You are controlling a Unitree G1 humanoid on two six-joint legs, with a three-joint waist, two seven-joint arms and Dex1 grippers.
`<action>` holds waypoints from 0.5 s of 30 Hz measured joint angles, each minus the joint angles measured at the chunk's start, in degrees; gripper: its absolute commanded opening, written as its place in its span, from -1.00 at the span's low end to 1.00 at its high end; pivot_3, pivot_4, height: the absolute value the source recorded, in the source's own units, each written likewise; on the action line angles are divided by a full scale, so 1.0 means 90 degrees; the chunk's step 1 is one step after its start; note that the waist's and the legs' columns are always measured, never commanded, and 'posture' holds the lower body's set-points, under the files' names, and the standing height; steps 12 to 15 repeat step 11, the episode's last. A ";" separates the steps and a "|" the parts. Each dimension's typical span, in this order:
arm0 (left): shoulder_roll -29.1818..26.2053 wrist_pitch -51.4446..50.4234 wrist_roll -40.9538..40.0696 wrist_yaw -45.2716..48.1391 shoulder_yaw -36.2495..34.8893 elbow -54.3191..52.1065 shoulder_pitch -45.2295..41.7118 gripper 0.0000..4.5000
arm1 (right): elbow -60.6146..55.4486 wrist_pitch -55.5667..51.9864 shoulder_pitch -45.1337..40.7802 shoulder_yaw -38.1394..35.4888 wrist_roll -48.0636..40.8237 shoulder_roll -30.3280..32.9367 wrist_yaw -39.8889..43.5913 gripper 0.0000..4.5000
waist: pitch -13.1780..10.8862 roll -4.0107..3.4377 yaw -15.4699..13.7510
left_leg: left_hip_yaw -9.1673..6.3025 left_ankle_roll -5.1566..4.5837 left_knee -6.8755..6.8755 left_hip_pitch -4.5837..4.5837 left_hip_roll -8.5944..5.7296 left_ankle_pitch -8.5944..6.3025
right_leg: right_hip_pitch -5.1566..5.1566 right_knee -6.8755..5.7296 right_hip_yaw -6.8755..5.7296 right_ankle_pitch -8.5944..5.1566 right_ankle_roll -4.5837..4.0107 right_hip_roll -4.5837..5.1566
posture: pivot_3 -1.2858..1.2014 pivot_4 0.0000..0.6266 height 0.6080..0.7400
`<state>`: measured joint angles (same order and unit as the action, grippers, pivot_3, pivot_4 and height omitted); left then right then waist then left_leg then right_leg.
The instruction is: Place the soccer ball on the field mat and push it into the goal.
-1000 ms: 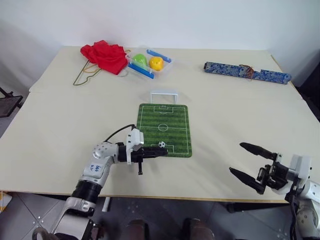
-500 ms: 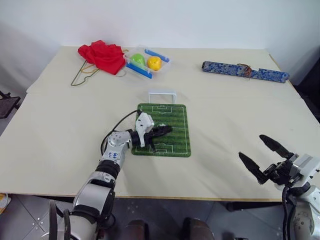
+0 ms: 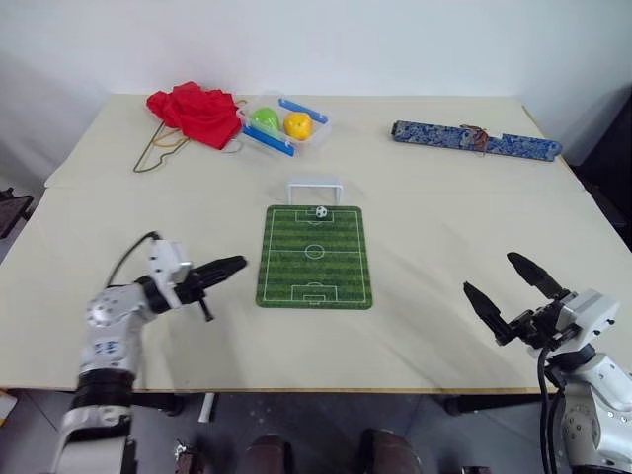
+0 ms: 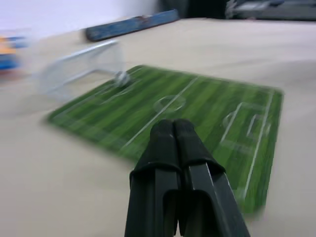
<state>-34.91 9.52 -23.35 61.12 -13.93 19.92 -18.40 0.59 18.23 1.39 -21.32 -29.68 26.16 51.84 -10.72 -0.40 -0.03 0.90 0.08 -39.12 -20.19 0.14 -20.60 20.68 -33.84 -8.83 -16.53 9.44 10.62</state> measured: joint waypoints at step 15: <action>-0.0334 -0.0608 0.0019 -0.1369 -0.1111 -0.1086 0.1794 -0.99 | 0.0586 0.0056 -0.0526 0.0102 0.0009 0.0139 0.0285 1.00 | -0.0005 -0.0007 -0.0012 | 0.0003 0.0004 0.0003 0.0000 0.0004 -0.0002 | 0.0002 0.0000 0.0001 -0.0001 -0.0003 -0.0001 | 0.03 -0.52 1.00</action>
